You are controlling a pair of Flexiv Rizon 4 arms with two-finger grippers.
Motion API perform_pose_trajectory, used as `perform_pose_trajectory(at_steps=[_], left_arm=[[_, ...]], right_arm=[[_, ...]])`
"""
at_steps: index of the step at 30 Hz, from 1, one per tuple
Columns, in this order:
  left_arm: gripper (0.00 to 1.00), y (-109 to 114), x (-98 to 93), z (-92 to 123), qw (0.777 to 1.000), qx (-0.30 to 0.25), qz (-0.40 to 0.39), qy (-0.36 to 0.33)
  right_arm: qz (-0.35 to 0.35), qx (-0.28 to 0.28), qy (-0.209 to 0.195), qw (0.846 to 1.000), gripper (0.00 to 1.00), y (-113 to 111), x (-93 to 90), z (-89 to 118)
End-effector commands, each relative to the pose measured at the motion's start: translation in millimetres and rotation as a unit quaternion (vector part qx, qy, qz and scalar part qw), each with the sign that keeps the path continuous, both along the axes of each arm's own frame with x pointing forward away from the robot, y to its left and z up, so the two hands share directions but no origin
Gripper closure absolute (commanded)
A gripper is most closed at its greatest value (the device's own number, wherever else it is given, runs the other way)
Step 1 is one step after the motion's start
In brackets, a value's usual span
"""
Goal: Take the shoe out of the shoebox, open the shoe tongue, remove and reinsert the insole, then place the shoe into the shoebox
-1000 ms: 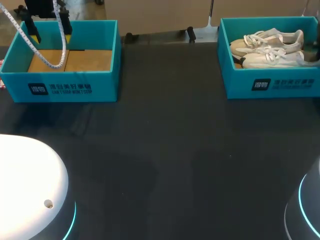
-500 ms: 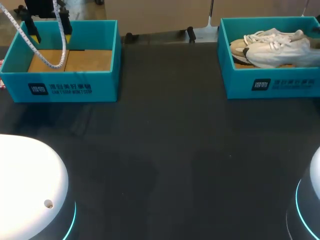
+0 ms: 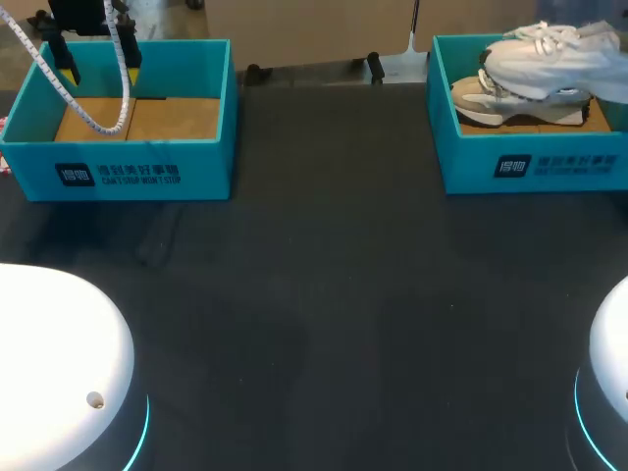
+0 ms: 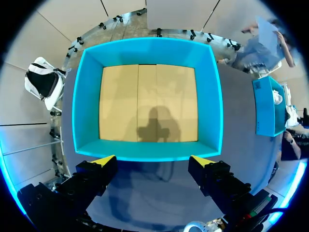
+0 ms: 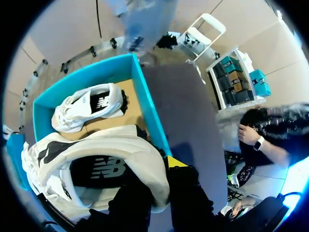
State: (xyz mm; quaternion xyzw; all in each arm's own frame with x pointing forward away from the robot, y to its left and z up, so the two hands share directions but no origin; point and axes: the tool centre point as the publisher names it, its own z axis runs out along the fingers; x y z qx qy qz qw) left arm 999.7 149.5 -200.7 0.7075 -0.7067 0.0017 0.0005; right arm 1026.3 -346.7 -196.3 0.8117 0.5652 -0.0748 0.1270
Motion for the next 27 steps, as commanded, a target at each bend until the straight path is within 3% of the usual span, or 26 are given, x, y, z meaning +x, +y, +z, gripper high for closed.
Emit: perform_pose_trajectory(at_steps=[1, 10, 27], left_arm=[[0.00, 0, 0.2, 0, 1.000, 0.000, 0.000, 0.000], [0.00, 0, 0.2, 0, 1.000, 0.000, 0.000, 0.000], [0.00, 0, 0.2, 0, 1.000, 0.000, 0.000, 0.000]], right_arm=[[-0.004, -0.002, 0.000, 1.000, 1.00, 10, -6.0, 25], [-0.008, -0.016, 0.006, 1.000, 1.00, 22, -14.0, 51], [-0.009, -0.001, 0.000, 1.000, 1.00, 25, -16.7, 55]])
